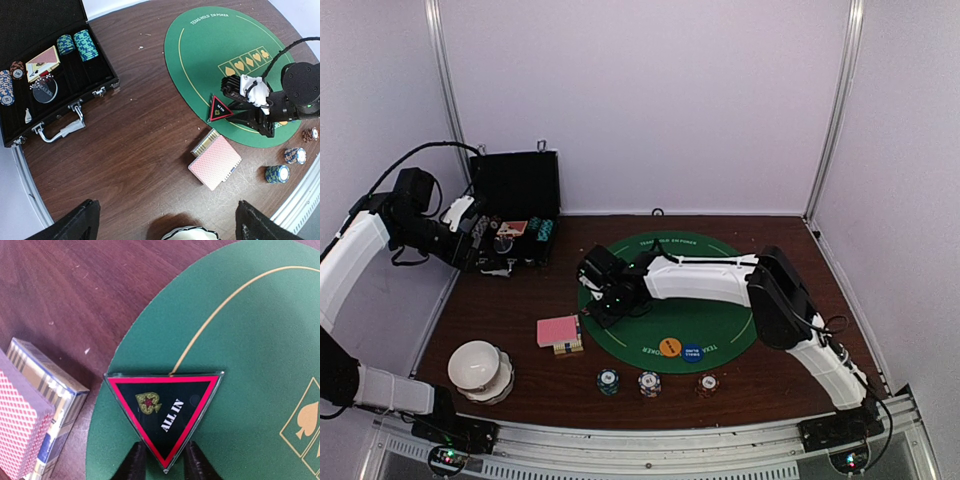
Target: Distribute texas hold em gaming equipment
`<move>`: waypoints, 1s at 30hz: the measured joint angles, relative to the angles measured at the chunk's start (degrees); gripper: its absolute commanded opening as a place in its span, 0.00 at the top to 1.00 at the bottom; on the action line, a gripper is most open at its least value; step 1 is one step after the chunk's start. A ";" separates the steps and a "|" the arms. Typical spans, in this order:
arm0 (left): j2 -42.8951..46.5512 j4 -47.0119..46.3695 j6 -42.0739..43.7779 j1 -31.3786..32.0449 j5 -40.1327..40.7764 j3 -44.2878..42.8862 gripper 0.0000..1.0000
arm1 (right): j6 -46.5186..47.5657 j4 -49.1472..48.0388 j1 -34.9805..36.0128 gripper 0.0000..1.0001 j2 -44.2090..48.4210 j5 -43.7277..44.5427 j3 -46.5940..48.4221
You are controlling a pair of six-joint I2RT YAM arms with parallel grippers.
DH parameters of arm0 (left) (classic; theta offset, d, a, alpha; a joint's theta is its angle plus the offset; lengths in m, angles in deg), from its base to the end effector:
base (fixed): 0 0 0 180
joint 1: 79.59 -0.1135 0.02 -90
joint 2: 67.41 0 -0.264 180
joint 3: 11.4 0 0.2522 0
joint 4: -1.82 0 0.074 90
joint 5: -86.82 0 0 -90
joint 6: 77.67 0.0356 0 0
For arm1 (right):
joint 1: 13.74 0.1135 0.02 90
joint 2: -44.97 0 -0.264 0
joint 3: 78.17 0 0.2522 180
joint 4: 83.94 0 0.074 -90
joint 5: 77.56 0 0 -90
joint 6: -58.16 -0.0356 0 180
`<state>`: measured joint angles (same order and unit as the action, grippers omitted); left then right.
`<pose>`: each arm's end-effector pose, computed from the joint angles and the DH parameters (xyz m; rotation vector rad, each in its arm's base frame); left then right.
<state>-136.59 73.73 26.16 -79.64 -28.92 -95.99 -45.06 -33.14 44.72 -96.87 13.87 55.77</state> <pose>0.2279 -0.0153 0.3388 0.4654 2.4340 -0.4708 0.2803 0.4549 0.1483 -1.0126 2.4543 0.4086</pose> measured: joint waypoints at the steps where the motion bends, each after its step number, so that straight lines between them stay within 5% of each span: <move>1: 0.00 0.00 0.00 0.00 0.00 0.00 0.02 | 0.07 0.13 0.00 0.55 -0.11 0.11 0.31; 5: 0.00 0.17 0.00 0.00 0.00 -0.02 0.02 | 0.66 -0.09 -0.09 0.36 0.26 0.83 -0.44; 10: 0.00 0.33 0.00 0.00 -0.11 0.00 0.02 | 0.94 -1.33 -0.33 0.22 8.72 2.45 -12.44; 20: 0.00 0.57 0.00 0.00 -0.76 -0.02 0.02 | -1.95 -2.40 -0.37 0.25 31.98 3.82 -39.45; 30: 0.00 1.95 0.00 0.00 -1.18 -0.35 0.02 | -3.56 -1.55 -0.37 0.27 33.29 1.68 -48.57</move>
<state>-136.59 75.67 26.16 -79.64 -30.10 -96.34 -48.62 -34.69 44.35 -63.59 15.56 7.20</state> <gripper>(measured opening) 0.976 0.745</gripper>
